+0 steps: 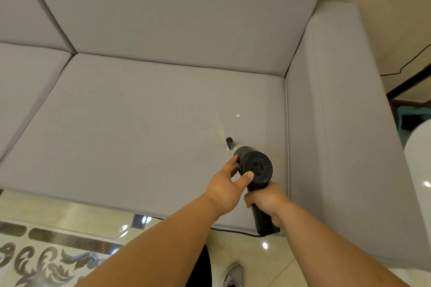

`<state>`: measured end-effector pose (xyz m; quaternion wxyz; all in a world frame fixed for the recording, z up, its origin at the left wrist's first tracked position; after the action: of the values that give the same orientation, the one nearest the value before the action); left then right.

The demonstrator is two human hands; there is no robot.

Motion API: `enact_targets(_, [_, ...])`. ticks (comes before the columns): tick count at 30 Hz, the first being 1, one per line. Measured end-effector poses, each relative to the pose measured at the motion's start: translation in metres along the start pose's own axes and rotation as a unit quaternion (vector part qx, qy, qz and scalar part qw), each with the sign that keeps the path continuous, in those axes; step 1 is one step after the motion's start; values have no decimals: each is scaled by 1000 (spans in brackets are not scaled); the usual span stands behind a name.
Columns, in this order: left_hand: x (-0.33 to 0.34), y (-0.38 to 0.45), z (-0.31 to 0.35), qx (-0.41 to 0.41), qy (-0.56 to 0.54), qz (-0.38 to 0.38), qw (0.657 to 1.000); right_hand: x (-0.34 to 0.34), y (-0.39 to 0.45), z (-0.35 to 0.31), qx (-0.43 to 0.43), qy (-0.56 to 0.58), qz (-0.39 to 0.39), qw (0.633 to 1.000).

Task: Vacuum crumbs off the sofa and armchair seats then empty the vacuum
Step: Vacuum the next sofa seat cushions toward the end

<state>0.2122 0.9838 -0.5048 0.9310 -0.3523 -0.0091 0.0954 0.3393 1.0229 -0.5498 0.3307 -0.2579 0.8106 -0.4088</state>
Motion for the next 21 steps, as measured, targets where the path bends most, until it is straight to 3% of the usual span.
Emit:
enact_targets(13, [3,-14,-6,9,-13,4,1000,3,-18,11,-30,-8,41,999])
enact_targets(21, [-35,-2,26,40,-41,30,998,5,-12,-45,-80,-7,41,996])
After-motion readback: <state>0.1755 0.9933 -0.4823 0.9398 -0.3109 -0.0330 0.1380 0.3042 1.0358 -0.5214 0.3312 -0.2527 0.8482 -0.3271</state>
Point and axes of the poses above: each hand's wrist, its own y-axis towards the middle knuckle, its own x-axis out of the palm, z = x × y, the point moved 5 cm from there along y, towards the middle knuckle, and after that the axes turned 8 degrees about -y, right-handed, at the moved point
